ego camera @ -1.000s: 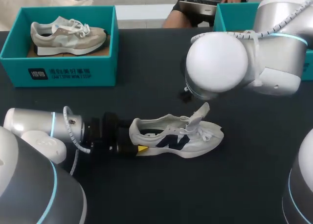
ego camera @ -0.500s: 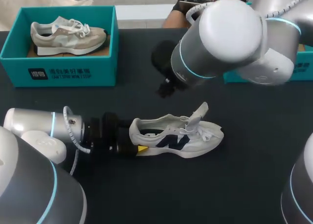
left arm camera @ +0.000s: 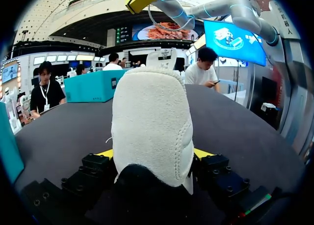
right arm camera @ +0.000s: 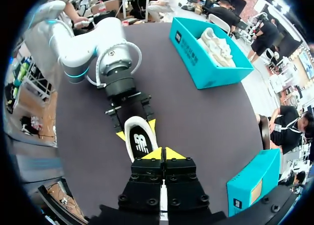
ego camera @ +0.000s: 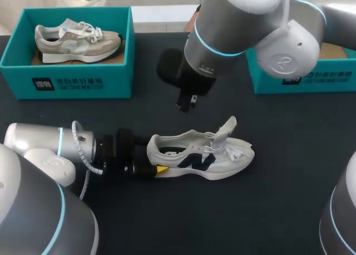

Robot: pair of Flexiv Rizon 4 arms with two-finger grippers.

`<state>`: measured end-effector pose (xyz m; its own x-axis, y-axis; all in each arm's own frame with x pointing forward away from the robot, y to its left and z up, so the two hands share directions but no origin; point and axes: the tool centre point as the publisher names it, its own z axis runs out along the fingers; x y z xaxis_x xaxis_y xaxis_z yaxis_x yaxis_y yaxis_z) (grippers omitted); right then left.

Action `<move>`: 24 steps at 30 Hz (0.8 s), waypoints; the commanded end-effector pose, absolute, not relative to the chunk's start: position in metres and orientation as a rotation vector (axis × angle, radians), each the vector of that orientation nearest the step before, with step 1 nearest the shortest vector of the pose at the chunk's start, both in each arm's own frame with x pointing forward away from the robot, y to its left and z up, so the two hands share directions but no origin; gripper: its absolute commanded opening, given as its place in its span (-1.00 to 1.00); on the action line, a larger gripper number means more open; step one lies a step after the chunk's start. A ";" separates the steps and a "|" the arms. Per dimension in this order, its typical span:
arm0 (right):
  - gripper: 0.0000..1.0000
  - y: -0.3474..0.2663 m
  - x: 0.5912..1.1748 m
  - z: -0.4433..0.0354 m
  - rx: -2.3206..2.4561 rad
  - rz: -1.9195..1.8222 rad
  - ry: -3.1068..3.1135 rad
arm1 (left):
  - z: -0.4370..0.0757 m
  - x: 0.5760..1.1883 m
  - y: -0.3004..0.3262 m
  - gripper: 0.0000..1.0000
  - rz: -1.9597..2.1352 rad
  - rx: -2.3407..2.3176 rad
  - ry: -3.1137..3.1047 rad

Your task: Take the shoe out of the shoebox, open the shoe tongue, remove and reinsert the insole, then place the shoe into the shoebox

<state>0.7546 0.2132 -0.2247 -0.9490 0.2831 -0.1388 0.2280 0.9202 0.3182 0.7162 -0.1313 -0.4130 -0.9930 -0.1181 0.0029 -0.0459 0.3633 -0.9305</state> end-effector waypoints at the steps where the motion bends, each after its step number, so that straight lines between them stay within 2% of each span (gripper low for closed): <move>1: -1.00 0.213 0.761 -0.225 0.361 0.478 2.995 | -0.417 0.716 -0.130 -1.00 -1.728 -0.154 2.541; 8: -1.00 0.213 0.761 -0.225 0.361 0.478 2.995 | -0.417 0.716 -0.130 -1.00 -1.728 -0.154 2.541; 14: -1.00 0.219 0.743 -0.269 0.395 0.211 3.009 | -0.417 0.716 -0.130 -1.00 -1.728 -0.154 2.541; 21: -1.00 0.232 0.728 -0.302 0.435 0.145 2.981 | -0.417 0.716 -0.130 -1.00 -1.728 -0.154 2.541; 24: -1.00 0.232 0.728 -0.302 0.435 0.145 2.981 | -0.417 0.716 -0.130 -1.00 -1.728 -0.154 2.541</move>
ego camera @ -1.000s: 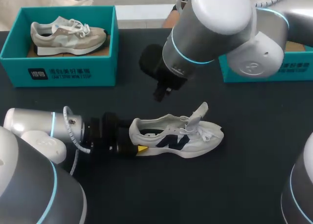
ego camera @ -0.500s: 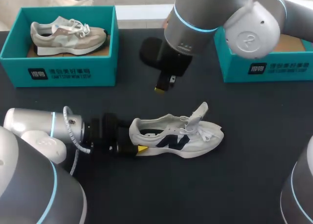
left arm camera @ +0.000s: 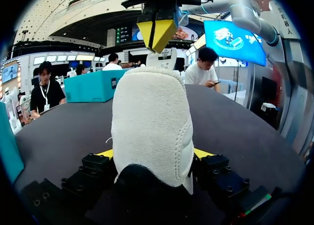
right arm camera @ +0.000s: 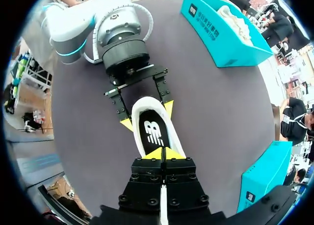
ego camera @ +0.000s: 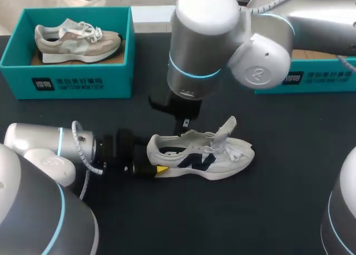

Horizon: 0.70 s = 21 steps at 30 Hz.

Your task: Take the shoe out of the shoebox, open the shoe tongue, remove and reinsert the insole, then place the shoe into the shoebox

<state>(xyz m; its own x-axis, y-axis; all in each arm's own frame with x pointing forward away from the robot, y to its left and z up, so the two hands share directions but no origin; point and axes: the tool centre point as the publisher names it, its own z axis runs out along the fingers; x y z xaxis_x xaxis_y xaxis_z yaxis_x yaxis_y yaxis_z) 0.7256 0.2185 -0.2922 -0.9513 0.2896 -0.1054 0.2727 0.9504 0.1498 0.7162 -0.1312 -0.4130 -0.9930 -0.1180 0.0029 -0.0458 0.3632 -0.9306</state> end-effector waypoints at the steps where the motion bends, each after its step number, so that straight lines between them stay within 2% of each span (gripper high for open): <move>1: -1.00 0.232 0.728 -0.302 0.435 0.145 2.981 | -0.417 0.716 -0.130 -1.00 -1.728 -0.154 2.541; 12: -1.00 0.232 0.728 -0.302 0.435 0.145 2.981 | -0.417 0.716 -0.130 -1.00 -1.728 -0.154 2.541; 21: -1.00 0.223 0.724 -0.332 0.415 0.009 2.987 | -0.417 0.716 -0.130 -1.00 -1.728 -0.154 2.541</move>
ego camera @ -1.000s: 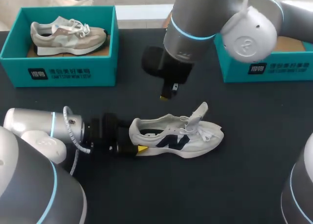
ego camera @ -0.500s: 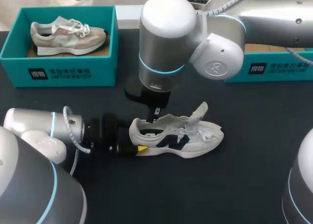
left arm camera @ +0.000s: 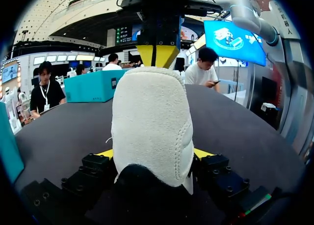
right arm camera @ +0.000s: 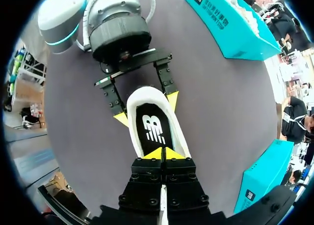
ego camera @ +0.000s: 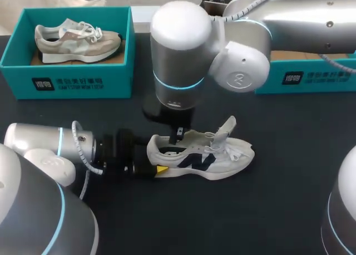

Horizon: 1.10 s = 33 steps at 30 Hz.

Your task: Take the shoe out of the shoebox, open the shoe tongue, remove and reinsert the insole, then place the shoe into the shoebox

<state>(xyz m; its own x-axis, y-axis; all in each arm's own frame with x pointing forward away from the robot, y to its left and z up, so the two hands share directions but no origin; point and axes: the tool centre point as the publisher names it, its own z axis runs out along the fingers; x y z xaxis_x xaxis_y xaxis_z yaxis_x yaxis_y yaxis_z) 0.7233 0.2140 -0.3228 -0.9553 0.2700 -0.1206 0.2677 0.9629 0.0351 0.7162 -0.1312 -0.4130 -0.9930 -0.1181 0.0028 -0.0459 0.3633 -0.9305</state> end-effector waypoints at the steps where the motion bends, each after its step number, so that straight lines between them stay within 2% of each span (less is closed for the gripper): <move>1: -1.00 0.222 0.724 -0.335 0.405 -0.025 2.990 | -0.417 0.716 -0.130 -1.00 -1.728 -0.154 2.541; 16: -1.00 0.207 0.731 -0.371 0.359 -0.126 3.017 | -0.417 0.716 -0.130 -1.00 -1.728 -0.154 2.541; 25: -1.00 0.198 0.711 -0.376 0.412 -0.165 3.037 | -0.417 0.716 -0.130 -1.00 -1.728 -0.154 2.541; 33: -1.00 0.189 0.725 -0.382 0.511 -0.173 2.949 | -0.417 0.716 -0.130 -1.00 -1.728 -0.154 2.541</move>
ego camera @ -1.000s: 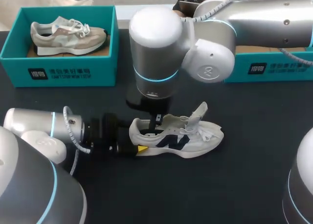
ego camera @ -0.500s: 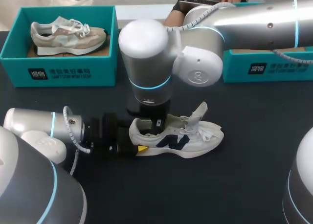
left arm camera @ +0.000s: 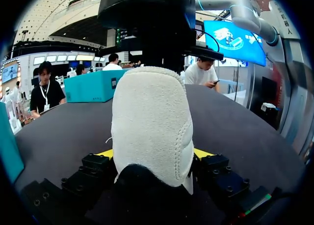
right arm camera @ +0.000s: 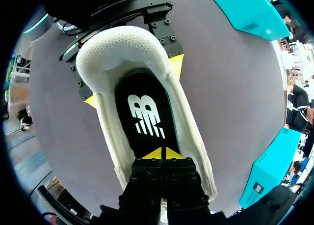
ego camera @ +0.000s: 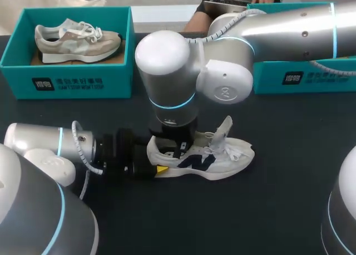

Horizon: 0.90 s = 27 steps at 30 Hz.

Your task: Take the shoe out of the shoebox, open the shoe tongue, remove and reinsert the insole, then place the shoe into the shoebox

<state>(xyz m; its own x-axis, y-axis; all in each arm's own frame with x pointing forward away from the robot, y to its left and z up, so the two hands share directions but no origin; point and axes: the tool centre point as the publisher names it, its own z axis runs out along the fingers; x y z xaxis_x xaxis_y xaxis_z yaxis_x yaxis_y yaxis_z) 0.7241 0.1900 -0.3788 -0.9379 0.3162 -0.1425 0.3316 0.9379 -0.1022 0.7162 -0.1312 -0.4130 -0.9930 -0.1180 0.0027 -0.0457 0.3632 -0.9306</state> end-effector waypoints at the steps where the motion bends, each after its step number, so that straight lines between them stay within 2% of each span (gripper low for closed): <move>1: -1.00 0.189 0.726 -0.382 0.514 -0.174 2.936 | -0.417 0.716 -0.130 -1.00 -1.728 -0.154 2.541; 2: -1.00 0.188 0.727 -0.383 0.515 -0.173 2.936 | -0.417 0.716 -0.130 -1.00 -1.728 -0.154 2.541; 3: -0.89 0.188 0.729 -0.383 0.512 -0.170 2.934 | -0.417 0.716 -0.130 -1.00 -1.728 -0.154 2.541; 4: -0.36 0.188 0.730 -0.384 0.510 -0.168 2.934 | -0.417 0.716 -0.130 -1.00 -1.728 -0.154 2.541; 5: -0.19 0.187 0.731 -0.385 0.504 -0.165 2.933 | -0.417 0.716 -0.130 -1.00 -1.728 -0.154 2.541; 6: -0.12 0.188 0.732 -0.385 0.500 -0.159 2.932 | -0.417 0.716 -0.130 -1.00 -1.728 -0.154 2.541; 9: -0.08 0.189 0.735 -0.387 0.484 -0.148 2.929 | -0.417 0.716 -0.130 -1.00 -1.728 -0.154 2.541; 20: -0.14 0.200 0.743 -0.415 0.404 -0.069 2.986 | -0.417 0.716 -0.130 -1.00 -1.728 -0.154 2.541; 24: -0.43 0.205 0.735 -0.424 0.378 -0.052 3.034 | -0.417 0.716 -0.130 -1.00 -1.728 -0.154 2.541; 26: -0.76 0.206 0.730 -0.426 0.377 -0.052 3.046 | -0.417 0.716 -0.130 -1.00 -1.728 -0.154 2.541; 27: -1.00 0.206 0.727 -0.426 0.381 -0.049 3.051 | -0.417 0.716 -0.130 -1.00 -1.728 -0.154 2.541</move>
